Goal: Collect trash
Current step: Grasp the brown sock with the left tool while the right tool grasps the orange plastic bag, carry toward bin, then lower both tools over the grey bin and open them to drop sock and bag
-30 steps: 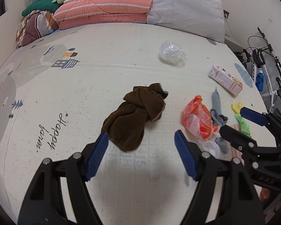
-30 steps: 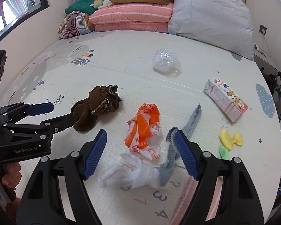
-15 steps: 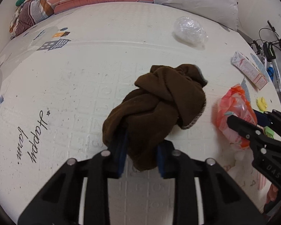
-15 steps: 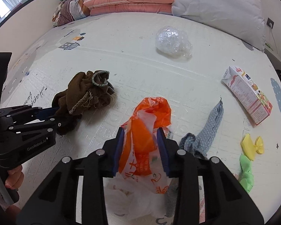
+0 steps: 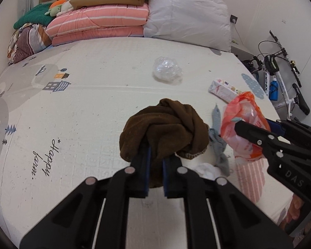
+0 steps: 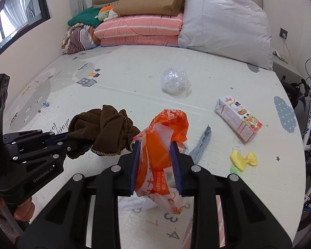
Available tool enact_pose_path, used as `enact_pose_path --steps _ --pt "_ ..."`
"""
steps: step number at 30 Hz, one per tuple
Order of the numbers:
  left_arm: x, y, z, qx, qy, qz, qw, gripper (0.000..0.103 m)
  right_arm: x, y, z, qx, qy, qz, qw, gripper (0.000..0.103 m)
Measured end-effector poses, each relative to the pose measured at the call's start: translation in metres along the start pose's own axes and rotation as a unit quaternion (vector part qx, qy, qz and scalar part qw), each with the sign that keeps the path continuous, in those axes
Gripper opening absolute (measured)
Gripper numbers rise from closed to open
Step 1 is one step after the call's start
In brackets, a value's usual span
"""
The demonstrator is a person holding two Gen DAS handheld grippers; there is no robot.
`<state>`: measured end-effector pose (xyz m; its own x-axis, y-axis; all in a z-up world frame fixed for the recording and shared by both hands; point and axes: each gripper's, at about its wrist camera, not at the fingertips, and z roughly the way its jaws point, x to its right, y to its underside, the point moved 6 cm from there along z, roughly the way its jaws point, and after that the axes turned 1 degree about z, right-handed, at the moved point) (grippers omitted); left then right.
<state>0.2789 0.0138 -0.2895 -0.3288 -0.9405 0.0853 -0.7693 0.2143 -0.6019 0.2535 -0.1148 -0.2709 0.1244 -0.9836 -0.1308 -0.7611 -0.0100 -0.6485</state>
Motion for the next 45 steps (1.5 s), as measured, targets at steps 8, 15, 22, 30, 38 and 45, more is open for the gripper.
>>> enact_pose_path --steps 8,15,22,30,38,45 --pt "0.069 0.007 -0.069 0.034 0.034 0.039 0.9981 0.009 0.025 0.023 -0.087 0.035 0.021 0.015 0.999 0.027" --pt "0.149 0.023 -0.113 0.051 0.071 0.09 0.9921 0.009 0.075 0.064 -0.171 0.065 0.066 0.048 0.995 0.027" --pt "0.25 0.045 -0.135 0.057 0.123 0.14 0.9809 0.009 0.152 0.118 -0.255 0.093 0.124 0.105 0.982 0.027" --pt "0.375 0.072 -0.14 0.045 0.184 0.196 0.9621 0.009 0.248 0.198 -0.338 0.112 0.194 0.174 0.959 0.027" --pt "0.491 0.103 -0.121 0.013 0.232 0.262 0.9367 0.009 0.334 0.273 -0.379 0.107 0.241 0.24 0.934 0.027" --pt "0.565 0.126 -0.073 -0.034 0.251 0.296 0.921 0.009 0.392 0.319 -0.359 0.079 0.241 0.287 0.924 0.027"
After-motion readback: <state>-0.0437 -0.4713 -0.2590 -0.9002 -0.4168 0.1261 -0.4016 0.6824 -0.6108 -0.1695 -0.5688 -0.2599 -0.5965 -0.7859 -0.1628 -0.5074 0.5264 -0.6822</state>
